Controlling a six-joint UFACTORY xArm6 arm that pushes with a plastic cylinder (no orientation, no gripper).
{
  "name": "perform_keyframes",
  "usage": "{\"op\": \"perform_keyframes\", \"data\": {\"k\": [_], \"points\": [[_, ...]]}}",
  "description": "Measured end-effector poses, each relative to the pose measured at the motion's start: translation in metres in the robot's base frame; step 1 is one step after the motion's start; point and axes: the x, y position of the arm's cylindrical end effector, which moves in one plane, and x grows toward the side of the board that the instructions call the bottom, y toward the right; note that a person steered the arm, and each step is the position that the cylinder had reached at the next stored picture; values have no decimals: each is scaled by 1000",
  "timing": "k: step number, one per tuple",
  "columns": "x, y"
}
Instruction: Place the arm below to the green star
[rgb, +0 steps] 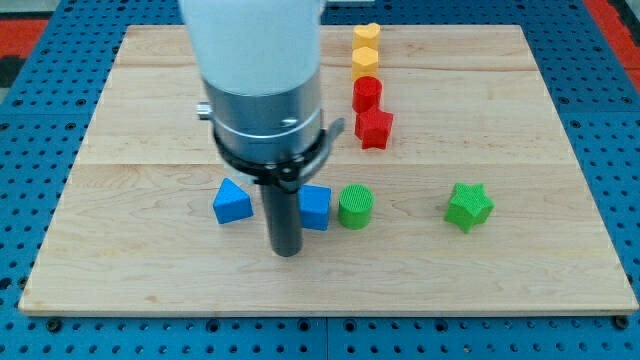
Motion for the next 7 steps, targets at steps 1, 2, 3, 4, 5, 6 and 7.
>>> {"op": "perform_keyframes", "data": {"k": [1,2,3,4,5,6,7], "points": [[0,27],[-1,50],[-17,50],[-20,50],[-3,59],[8,37],[-1,28]]}}
